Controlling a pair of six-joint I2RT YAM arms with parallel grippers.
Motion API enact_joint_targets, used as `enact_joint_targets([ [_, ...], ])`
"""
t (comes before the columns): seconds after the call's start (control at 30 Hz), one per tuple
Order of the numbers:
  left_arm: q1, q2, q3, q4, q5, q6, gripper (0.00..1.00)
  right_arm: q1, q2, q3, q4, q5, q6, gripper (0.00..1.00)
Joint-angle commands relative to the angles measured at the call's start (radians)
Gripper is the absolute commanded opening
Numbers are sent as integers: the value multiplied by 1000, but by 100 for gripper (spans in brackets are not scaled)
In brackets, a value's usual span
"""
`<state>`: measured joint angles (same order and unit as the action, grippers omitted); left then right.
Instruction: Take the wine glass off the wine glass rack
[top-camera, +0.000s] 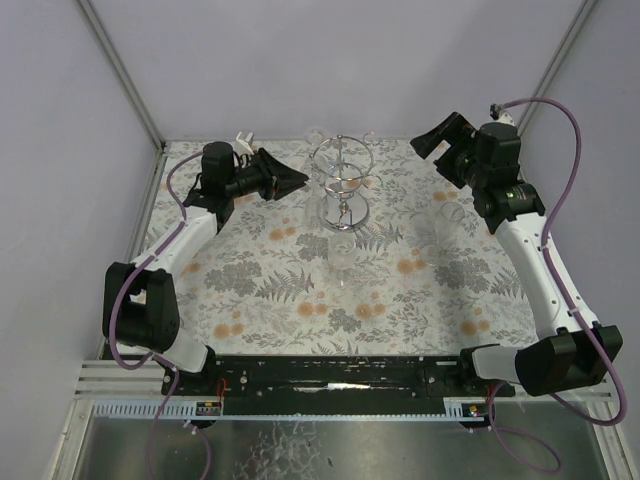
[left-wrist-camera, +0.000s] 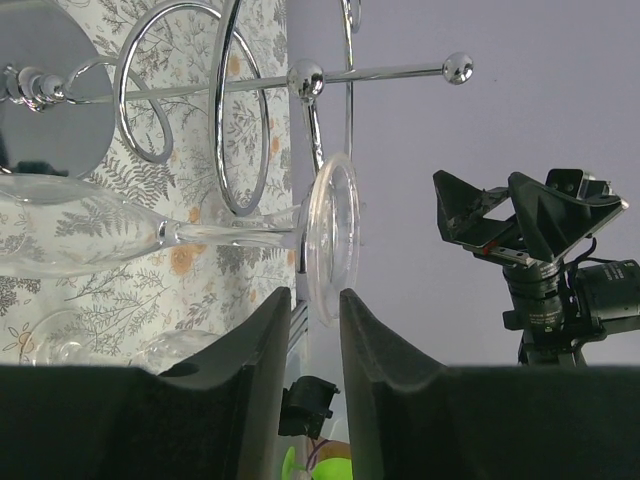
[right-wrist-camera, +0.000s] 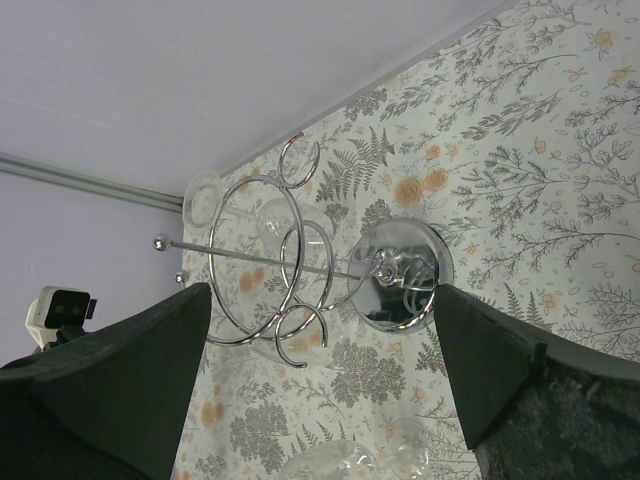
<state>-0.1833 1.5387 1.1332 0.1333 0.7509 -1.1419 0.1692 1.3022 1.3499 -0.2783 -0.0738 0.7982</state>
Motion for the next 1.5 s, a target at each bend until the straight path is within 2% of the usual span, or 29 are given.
enact_joint_targets([
  [0.0,6,-37,-17,22,-13,27,24,-3,-43,-1,54,-21,8,99],
  [0.6,15,-23,16,19,-22,30,22,-3,-64,-21,56,-22,13,99],
  [1.1,16,-43,7,-2,-15,31,2,-3,-64,-27,60,-29,13,99],
  [1.47,28,-63,6,-15,2,-3,0,-2,-67,-41,66,-29,13,99],
])
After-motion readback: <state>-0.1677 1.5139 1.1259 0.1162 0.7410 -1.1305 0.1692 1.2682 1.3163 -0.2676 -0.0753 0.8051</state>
